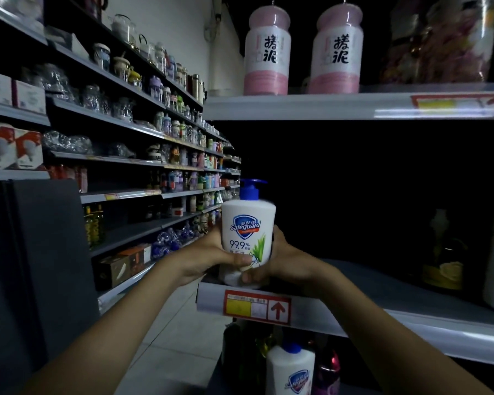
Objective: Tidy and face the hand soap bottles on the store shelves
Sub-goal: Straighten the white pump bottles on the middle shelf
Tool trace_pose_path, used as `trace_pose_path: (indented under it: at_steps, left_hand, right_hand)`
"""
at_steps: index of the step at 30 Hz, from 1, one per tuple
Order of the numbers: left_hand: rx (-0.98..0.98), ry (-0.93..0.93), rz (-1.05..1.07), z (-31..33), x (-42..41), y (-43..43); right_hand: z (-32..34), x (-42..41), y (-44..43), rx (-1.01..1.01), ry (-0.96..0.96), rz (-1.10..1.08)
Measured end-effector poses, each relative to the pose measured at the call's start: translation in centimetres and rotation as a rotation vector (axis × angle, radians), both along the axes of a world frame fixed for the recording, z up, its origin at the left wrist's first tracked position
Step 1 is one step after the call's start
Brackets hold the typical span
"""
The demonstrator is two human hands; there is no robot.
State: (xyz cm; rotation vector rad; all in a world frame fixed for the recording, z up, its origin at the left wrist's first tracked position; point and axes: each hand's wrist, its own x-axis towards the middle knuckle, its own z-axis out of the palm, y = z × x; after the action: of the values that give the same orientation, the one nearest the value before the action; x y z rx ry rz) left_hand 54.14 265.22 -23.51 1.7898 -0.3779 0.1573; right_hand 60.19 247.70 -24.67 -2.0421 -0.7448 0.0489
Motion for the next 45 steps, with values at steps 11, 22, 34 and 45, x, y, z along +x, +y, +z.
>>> trace_pose_path:
  at_steps: [11, 22, 34, 45]
  left_hand:
    - [0.037, 0.048, -0.053, -0.7, 0.1, 1.0]
    - [-0.021, 0.08, -0.019, -1.4, -1.2, 1.1]
    - [0.223, -0.716, 0.578, -2.1, -7.1, -9.8]
    - [0.411, -0.394, 0.087, 0.4, 2.5, -31.0]
  right_hand:
    - [-1.3, 1.2, 1.0, -0.199, -0.108, -0.081]
    - [-0.4, -1.2, 1.3, -0.309, -0.177, -0.107]
    - [-1.9, -7.8, -14.2, 0.108, -0.653, -0.646]
    - [-0.7, -4.8, -33.6, 0.057, -0.49, -0.947]
